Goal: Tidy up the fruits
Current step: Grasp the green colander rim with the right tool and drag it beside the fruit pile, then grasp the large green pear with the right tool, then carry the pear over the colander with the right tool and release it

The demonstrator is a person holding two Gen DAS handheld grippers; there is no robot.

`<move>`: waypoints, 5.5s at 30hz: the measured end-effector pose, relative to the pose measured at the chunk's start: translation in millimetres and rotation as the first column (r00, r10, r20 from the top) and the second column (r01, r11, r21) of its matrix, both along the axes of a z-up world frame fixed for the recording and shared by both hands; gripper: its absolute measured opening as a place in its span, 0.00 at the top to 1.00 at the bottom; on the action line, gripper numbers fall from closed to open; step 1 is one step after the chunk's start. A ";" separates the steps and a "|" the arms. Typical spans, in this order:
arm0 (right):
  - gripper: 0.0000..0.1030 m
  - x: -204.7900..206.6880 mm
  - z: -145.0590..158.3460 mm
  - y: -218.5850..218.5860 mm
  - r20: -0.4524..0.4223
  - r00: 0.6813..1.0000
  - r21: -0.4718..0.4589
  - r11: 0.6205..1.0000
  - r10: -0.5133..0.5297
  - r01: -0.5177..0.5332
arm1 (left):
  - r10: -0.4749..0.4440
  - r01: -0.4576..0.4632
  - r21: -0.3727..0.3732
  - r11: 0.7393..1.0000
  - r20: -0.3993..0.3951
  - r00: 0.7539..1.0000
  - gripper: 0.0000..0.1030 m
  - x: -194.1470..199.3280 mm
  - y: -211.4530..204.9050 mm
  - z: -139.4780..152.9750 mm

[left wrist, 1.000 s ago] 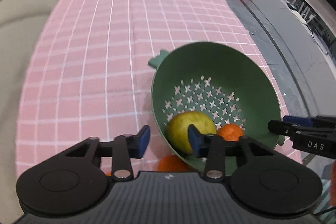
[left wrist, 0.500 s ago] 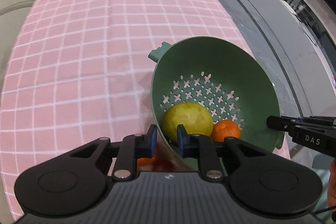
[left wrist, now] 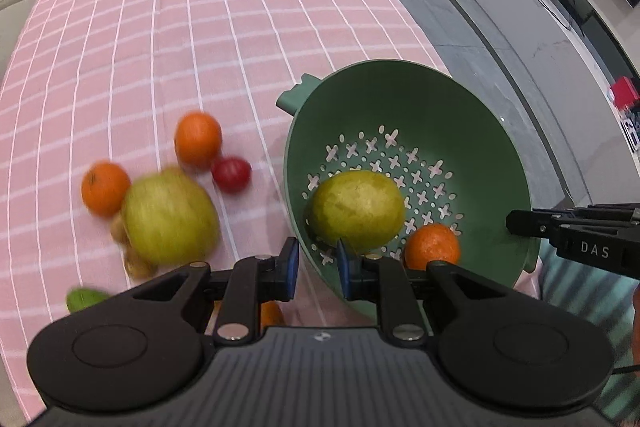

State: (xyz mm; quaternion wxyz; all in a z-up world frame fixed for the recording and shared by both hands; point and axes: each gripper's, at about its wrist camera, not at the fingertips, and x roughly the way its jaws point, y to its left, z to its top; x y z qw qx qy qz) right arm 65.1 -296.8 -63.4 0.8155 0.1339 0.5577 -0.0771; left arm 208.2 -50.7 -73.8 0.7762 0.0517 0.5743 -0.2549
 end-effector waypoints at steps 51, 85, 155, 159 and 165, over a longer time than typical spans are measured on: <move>0.52 11.9 6.3 211.6 0.244 0.727 -0.337 0.759 0.642 -0.557 | 0.599 -0.599 -0.127 0.791 -0.041 0.800 0.53 -54.4 165.1 -6.4; 0.43 77.4 -55.2 240.2 0.044 0.510 -0.420 0.479 0.859 -0.771 | 0.699 -0.739 -0.067 0.670 -0.277 0.659 0.48 -11.3 162.3 -47.5; 0.40 48.4 -47.9 75.3 0.047 0.920 -0.195 0.907 0.388 -0.373 | 0.634 -0.659 -0.057 0.750 -0.222 0.741 0.60 -1.1 145.9 -28.4; 0.40 51.3 -54.5 71.9 0.016 0.931 -0.181 0.917 0.365 -0.356 | 0.621 -0.648 -0.073 0.758 -0.223 0.751 0.60 -2.6 148.2 -22.1; 0.40 51.0 -58.9 64.5 0.001 0.940 -0.138 0.931 0.341 -0.338 | 0.621 -0.657 -0.074 0.750 -0.261 0.739 0.60 -4.0 150.3 -26.4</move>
